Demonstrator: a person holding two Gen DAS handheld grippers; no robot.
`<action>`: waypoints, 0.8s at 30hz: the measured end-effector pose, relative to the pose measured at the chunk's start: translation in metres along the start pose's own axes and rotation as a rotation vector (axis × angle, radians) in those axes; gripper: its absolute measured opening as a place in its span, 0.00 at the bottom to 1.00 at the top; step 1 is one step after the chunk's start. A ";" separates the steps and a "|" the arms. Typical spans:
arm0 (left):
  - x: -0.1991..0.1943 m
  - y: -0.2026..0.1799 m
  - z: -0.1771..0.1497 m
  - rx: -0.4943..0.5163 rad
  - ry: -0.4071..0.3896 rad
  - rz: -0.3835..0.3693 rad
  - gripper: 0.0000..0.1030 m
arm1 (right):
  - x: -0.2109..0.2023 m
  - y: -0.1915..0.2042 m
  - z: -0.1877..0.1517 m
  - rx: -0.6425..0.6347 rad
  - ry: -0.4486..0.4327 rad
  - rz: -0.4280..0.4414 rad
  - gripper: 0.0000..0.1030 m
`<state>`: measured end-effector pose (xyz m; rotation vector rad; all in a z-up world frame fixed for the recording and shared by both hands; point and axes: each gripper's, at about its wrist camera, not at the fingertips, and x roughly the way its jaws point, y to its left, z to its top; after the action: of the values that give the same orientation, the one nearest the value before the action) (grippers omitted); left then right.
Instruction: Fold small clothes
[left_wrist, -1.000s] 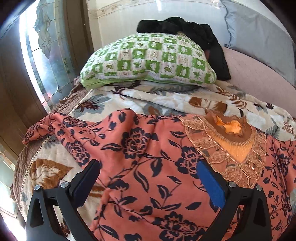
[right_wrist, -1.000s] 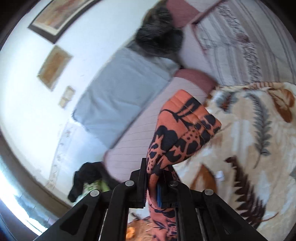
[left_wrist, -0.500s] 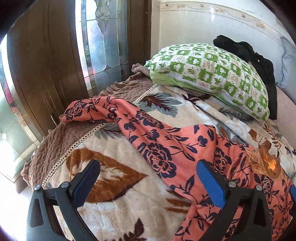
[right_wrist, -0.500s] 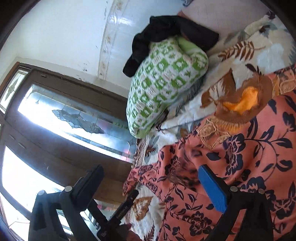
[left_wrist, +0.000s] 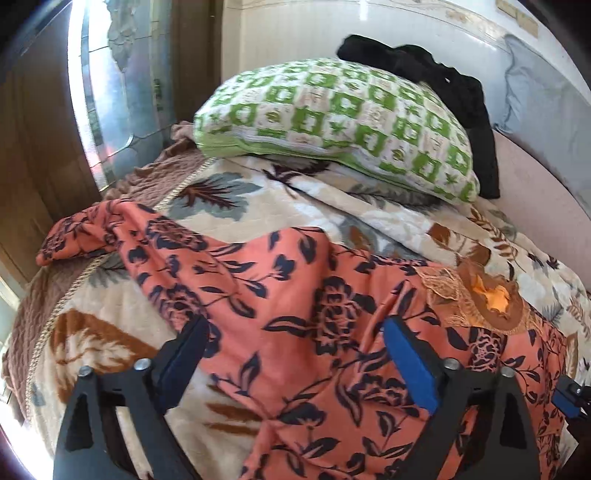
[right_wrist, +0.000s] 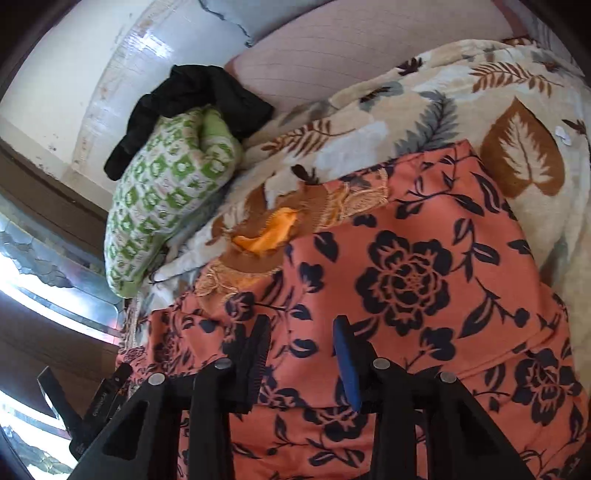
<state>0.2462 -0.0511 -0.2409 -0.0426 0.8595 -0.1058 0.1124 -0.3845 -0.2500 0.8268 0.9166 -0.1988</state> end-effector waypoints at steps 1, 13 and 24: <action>0.008 -0.008 -0.001 0.020 0.026 -0.024 0.62 | 0.001 -0.006 0.001 0.003 0.008 -0.021 0.36; 0.049 -0.042 -0.022 0.168 0.176 -0.105 0.22 | 0.037 -0.058 0.017 0.106 0.157 -0.084 0.35; -0.012 -0.015 0.004 0.060 0.025 -0.406 0.05 | 0.038 -0.059 0.015 0.134 0.155 -0.067 0.35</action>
<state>0.2402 -0.0651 -0.2280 -0.1597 0.8629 -0.5140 0.1167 -0.4286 -0.3066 0.9462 1.0859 -0.2596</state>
